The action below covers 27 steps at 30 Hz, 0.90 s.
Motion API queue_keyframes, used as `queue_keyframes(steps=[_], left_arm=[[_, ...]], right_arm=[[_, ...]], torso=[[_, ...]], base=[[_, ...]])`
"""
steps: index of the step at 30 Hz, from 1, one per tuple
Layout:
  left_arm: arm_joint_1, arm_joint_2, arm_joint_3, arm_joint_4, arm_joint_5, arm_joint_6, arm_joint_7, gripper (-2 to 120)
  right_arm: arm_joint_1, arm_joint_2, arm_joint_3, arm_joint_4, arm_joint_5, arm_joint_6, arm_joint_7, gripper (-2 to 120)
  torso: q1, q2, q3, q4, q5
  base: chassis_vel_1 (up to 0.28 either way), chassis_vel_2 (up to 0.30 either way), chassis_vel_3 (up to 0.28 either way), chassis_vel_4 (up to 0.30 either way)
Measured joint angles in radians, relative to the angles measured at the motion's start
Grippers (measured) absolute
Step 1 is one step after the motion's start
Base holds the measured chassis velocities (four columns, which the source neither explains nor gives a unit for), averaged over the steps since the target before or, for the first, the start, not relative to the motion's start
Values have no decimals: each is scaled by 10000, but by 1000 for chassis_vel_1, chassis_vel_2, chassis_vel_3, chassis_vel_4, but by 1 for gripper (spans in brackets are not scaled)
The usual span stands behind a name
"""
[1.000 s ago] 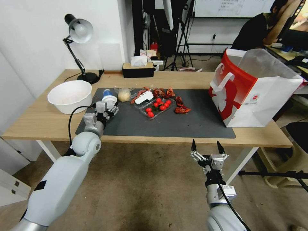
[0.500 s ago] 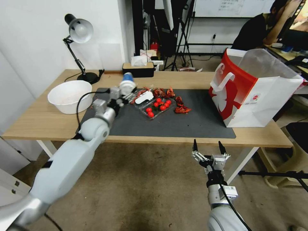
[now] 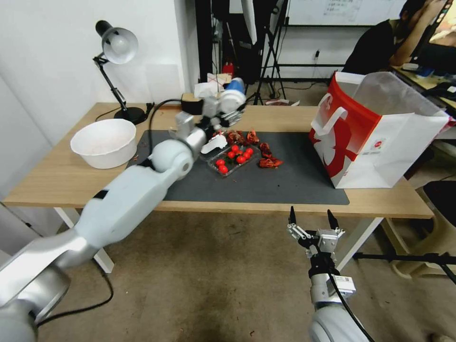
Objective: Pick up the trash from the table and place it into the takeout bag.
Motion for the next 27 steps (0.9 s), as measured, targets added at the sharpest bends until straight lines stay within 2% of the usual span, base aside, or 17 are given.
queue_keyframes(steps=[3, 6, 8, 11, 12, 13, 15, 16, 18, 27], left_arm=[[-584, -382, 437, 221, -147, 39, -14, 65], [-1439, -1137, 1088, 672, -415, 70, -46, 65], [-1559, -1250, 1183, 728, -468, 81, -50, 65], [-2376, -2234, 1905, 1231, -779, 135, -91, 65], [-2376, -2234, 1905, 1231, -779, 135, -91, 65], [-2627, -2689, 2075, 1513, -856, 161, -91, 65], [-2834, -3200, 2213, 1882, -928, 176, -90, 65], [-2834, -3200, 2213, 1882, -928, 176, -90, 65], [-3036, -3809, 2377, 2308, -985, 176, -89, 65], [-3324, -4513, 2925, 2799, -1234, 160, -70, 65]], right_arm=[[13, 18, 9, 0, 0, 0, 2, 100], [15, 86, 30, -4, 0, 0, 4, 100], [11, 91, 32, -5, 0, 0, 4, 100], [-22, 128, 91, -19, 0, 2, 5, 100], [-22, 128, 91, -19, 0, 2, 5, 100], [-27, 137, 126, -27, 0, 10, 5, 100], [-30, 136, 137, -29, 0, 14, 4, 100], [-30, 136, 137, -29, 0, 14, 4, 100], [-23, 135, 160, -20, 0, 14, 4, 100], [-59, 158, 166, -21, 2, 16, 4, 100]], torso=[[0, 0, 0, 2, 0], [0, 1, 0, 0, 0], [1, 1, 0, 0, 0], [0, 1, -1, -1, 1], [0, 1, -1, -1, 1], [0, 2, -2, 0, 0], [1, 1, -2, 1, -1], [1, 1, -2, 1, -1], [0, 2, -1, 1, 0], [1, 1, -1, 1, -1]], base=[[0, 0, 0, 0], [0, 0, 0, 0], [0, 0, 0, 0], [0, 0, 0, 0], [0, 0, 0, 0], [0, 0, 0, 0], [0, 0, 0, 0], [0, 0, 0, 0], [0, 0, 0, 0], [0, 0, 0, 0]])
